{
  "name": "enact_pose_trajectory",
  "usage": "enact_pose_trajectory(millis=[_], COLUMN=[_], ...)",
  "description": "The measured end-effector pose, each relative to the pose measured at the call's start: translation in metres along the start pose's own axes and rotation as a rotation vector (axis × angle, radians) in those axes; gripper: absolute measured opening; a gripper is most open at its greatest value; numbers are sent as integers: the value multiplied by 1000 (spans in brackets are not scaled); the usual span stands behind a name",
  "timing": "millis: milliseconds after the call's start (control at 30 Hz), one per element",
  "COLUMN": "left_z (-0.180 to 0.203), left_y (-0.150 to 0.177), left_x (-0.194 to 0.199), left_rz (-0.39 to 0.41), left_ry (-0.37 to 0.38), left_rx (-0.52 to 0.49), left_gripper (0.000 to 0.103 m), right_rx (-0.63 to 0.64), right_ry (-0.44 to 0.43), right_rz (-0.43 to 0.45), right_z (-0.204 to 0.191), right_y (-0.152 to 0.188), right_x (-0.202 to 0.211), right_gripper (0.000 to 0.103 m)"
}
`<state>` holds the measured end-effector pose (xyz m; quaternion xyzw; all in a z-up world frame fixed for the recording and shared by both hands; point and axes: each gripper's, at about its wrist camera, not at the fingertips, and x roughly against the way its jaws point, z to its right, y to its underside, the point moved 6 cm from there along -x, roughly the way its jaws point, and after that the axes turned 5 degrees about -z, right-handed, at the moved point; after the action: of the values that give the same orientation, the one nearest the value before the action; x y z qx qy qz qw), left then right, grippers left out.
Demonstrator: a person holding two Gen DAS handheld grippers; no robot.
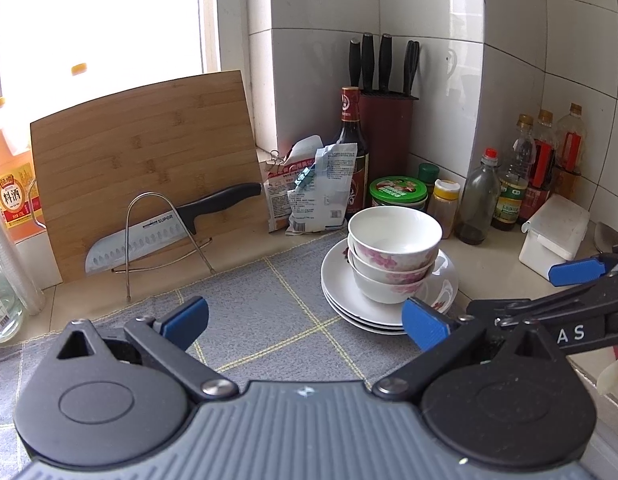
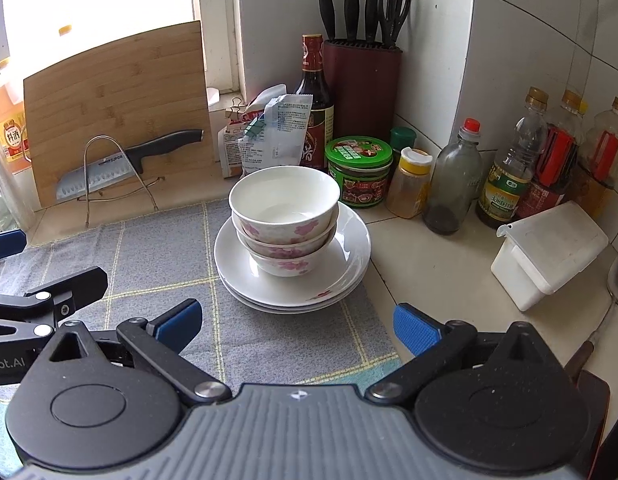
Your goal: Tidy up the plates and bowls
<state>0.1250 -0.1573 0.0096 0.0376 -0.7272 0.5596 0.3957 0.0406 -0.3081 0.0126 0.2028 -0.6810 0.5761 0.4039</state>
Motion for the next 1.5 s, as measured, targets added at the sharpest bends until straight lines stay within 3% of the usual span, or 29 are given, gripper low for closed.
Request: enact_pose_trajectory(millis=[1500], left_z=[1], left_y=[-1], left_x=[0], left_rz=[-2], left_ry=[14], left_rx=[0], left_gripper=[102], right_rx=[-19], right_ry=[13], right_rz=[-6], right_z=[0], right_y=[-1], right_x=[2], right_gripper=[103])
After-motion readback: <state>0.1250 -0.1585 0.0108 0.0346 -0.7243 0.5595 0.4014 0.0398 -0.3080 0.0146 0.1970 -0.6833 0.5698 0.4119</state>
